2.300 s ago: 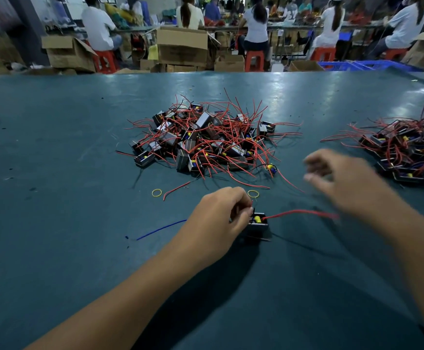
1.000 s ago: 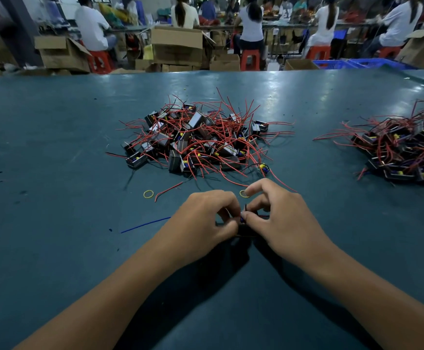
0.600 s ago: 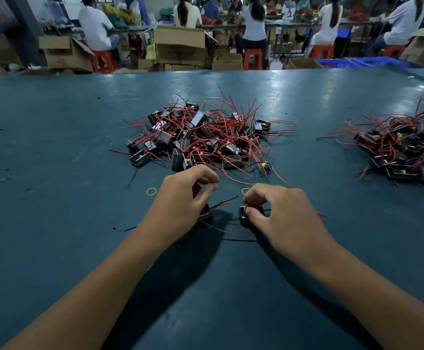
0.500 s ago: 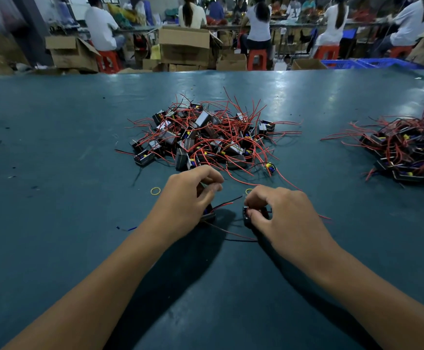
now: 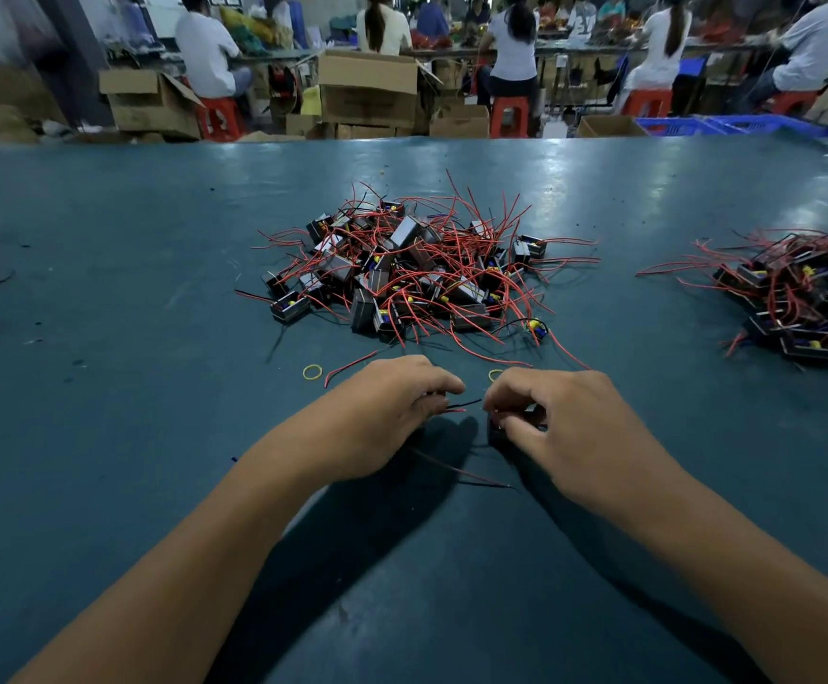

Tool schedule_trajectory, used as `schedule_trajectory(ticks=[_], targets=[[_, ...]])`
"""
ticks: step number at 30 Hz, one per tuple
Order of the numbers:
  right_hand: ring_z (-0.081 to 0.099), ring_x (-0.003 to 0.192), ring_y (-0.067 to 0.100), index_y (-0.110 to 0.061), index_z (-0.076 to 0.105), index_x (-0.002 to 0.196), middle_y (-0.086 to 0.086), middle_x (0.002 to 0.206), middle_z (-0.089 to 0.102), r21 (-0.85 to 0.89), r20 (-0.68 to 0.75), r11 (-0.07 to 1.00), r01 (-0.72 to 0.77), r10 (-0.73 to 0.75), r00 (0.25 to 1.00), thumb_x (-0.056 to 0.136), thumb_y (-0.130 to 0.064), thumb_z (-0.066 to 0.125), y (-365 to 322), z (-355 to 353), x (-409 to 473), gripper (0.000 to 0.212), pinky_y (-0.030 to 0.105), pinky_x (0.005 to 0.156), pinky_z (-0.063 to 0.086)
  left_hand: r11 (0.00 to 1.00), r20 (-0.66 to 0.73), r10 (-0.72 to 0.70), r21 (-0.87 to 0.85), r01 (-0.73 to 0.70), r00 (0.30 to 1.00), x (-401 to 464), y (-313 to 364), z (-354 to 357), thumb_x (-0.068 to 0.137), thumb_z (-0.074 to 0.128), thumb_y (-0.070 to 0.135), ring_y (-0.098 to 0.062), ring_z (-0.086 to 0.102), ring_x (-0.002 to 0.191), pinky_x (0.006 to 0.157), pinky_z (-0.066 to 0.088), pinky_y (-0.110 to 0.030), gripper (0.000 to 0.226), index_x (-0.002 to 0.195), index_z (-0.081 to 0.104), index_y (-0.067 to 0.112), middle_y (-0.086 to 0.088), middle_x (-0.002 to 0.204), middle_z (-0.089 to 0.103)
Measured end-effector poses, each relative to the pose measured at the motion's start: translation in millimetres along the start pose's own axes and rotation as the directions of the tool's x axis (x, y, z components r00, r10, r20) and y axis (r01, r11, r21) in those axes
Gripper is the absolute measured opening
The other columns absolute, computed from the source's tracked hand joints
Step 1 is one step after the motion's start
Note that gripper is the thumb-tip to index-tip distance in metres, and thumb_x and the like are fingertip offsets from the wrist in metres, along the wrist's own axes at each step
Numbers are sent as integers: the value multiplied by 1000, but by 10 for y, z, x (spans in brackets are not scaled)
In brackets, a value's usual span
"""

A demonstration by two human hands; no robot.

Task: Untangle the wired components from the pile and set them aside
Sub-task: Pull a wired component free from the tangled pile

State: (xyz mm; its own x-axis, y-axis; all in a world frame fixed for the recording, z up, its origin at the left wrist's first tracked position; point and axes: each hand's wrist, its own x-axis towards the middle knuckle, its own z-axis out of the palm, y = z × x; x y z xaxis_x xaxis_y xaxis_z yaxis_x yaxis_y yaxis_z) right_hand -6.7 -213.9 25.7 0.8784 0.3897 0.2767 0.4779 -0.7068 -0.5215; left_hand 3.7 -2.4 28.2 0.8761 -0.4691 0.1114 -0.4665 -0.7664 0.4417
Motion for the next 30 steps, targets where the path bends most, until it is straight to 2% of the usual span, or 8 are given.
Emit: schedule_trajectory(ticks=[2,5,10,16,19,23,27,30], targets=[[58,76,-4,-23,74,92,-13,84,72,-3,31,999,32,-32,999,87,-10,70,13,-28,8,15,9,72,41,1000,35,-3,11,2,999,-14,-22,-17,104,48,23,-8,52,108,82,30,-6,31,132,61,22,6,115,59],[53,74,-17,-22,75,94,-18,79,66,3,52,998,55,-55,997,89,-13,70,33,-60,16,11,2,70,36,999,71,18,27,-20,997,-23,-21,-29,105,47,23,-8,51,107,83,31,-10,29,130,62,23,7,114,59],[53,68,-18,-20,73,89,-24,69,60,31,55,998,54,-56,997,89,-9,70,39,-67,12,11,1,64,36,997,108,68,19,-70,992,-43,-12,-74,104,50,19,-3,47,95,82,33,-10,23,119,68,22,13,103,50],[63,76,-5,-29,55,97,-16,82,73,151,73,988,-10,-1,997,91,-19,70,97,-34,21,19,9,69,41,998,48,56,-21,-55,997,-30,-46,-59,102,53,20,0,46,88,78,34,-5,13,107,65,22,13,99,53],[65,79,-1,-29,57,90,-16,80,71,138,61,990,-4,-4,998,90,-17,71,123,-49,23,18,10,71,43,999,16,23,-32,-22,1000,-20,-45,-18,100,55,22,0,51,87,71,37,-8,7,98,60,27,16,93,57],[62,77,2,-27,61,84,-14,76,68,99,83,994,44,-52,995,87,-16,73,98,-71,31,17,11,68,41,1000,-50,7,-25,-8,999,1,-22,25,95,62,23,5,52,76,62,36,-11,14,89,53,31,18,78,57],[58,68,-1,-25,65,83,-15,73,68,105,56,993,60,-66,996,88,-13,72,73,-31,31,15,7,62,37,998,-87,32,-48,-36,996,0,-18,18,95,66,31,-8,51,76,62,38,-18,14,92,55,23,13,76,57],[59,67,-2,-25,68,82,-15,72,69,118,-5,992,35,-35,999,88,-14,71,78,15,26,13,7,61,37,996,-106,59,-58,-65,993,1,-26,24,96,64,32,-11,52,75,64,40,-21,14,94,57,20,13,77,59]])
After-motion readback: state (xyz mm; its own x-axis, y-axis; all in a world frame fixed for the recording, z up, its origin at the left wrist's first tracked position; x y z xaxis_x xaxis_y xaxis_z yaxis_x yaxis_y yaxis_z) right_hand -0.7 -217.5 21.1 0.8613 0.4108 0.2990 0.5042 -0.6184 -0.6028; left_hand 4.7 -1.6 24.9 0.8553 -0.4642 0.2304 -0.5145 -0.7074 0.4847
